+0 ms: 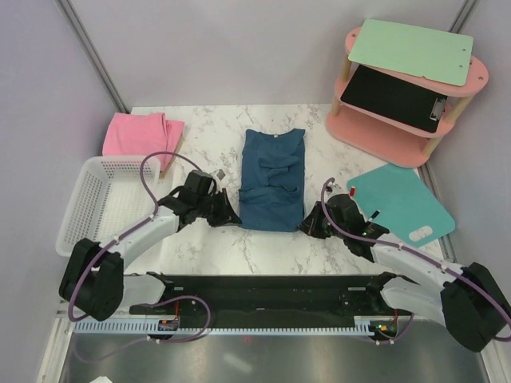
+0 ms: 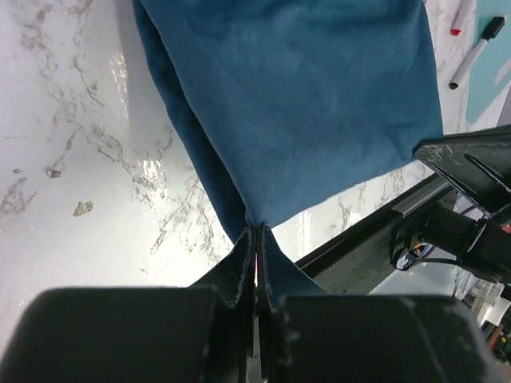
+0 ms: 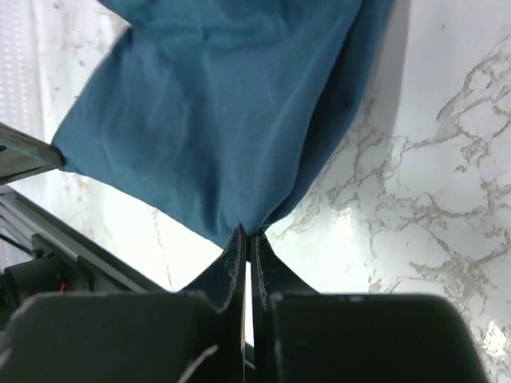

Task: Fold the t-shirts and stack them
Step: Grab one side of the 2/3 rectangular tshirt with both arms, then fold the long partially folded tshirt into a neat square

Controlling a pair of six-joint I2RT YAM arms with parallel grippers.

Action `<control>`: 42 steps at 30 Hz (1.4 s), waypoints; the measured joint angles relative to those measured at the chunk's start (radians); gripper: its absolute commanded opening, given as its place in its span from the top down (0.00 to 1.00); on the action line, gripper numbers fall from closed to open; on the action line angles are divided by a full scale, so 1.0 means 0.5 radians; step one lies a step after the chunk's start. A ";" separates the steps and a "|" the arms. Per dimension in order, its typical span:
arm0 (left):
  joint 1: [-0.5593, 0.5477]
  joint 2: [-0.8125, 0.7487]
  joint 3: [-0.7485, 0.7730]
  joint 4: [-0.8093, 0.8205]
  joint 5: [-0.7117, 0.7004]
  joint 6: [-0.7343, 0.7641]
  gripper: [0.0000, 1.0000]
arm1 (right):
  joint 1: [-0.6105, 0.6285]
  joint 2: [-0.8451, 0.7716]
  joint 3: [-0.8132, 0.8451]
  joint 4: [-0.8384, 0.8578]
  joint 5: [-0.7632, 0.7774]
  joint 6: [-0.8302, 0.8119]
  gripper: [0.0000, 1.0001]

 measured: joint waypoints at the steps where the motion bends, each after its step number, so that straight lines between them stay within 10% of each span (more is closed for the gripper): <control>1: 0.000 -0.035 0.024 -0.053 -0.018 -0.002 0.98 | 0.002 -0.069 0.000 -0.037 0.001 0.000 1.00; 11: 0.014 0.122 0.643 -0.314 -0.125 0.009 0.98 | -0.001 -0.192 0.399 -0.286 0.224 -0.070 1.00; 42: 0.392 1.559 2.410 -0.577 0.170 0.224 0.98 | -0.440 1.433 1.769 -0.031 0.423 -0.548 0.99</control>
